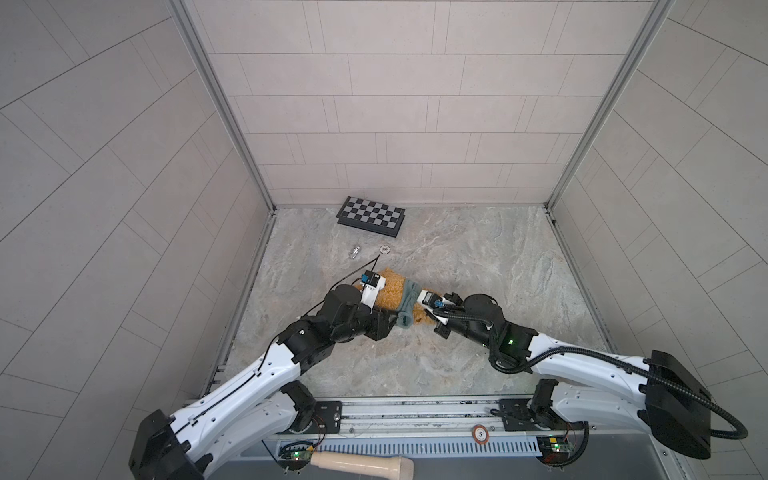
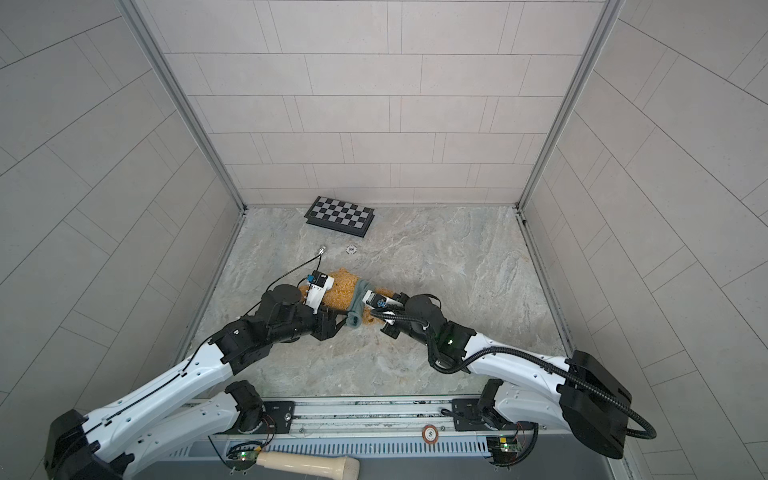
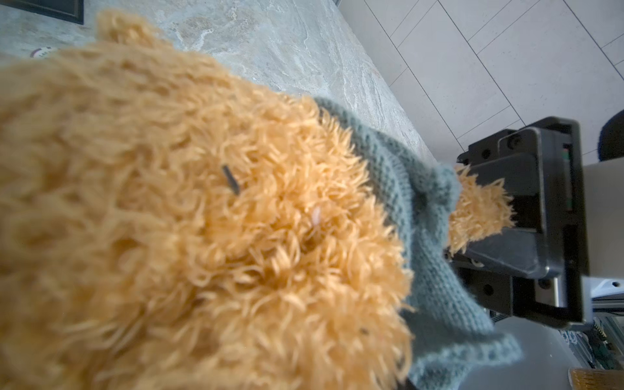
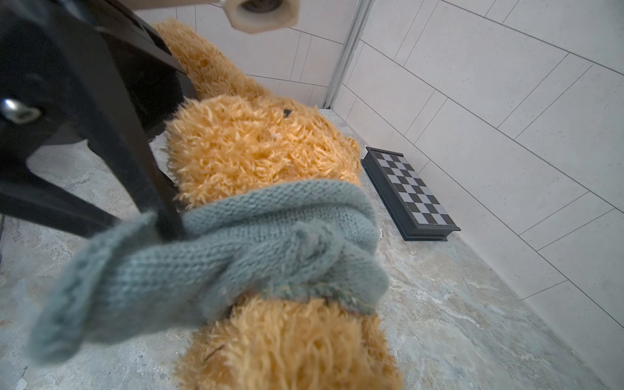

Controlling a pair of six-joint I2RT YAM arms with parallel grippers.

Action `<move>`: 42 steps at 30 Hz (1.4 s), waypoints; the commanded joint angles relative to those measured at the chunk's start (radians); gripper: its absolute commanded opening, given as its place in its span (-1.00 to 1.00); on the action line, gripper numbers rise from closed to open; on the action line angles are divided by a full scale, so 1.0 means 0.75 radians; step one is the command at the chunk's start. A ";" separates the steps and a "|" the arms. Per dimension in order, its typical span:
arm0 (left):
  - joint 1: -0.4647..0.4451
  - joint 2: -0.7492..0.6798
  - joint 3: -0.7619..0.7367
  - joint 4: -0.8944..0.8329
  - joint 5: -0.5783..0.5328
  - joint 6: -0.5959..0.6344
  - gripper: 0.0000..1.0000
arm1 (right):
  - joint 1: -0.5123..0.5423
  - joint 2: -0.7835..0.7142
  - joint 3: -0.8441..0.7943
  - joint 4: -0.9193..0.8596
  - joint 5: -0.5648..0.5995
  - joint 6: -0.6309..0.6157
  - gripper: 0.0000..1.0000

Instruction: Dress the teddy bear

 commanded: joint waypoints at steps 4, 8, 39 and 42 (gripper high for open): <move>-0.001 0.072 0.066 0.160 0.056 0.016 -0.10 | 0.009 -0.005 0.015 0.059 -0.086 0.001 -1.00; -0.001 0.072 0.072 0.167 0.075 0.013 -0.50 | 0.009 0.001 0.014 0.034 -0.057 0.019 -1.00; 0.137 0.008 0.059 -0.282 -0.521 0.077 -1.00 | -0.071 -0.427 -0.230 0.080 -0.082 0.020 -1.00; 0.138 -0.008 0.036 -0.322 -0.555 0.115 -1.00 | -0.079 -0.451 -0.247 0.127 -0.097 0.054 -1.00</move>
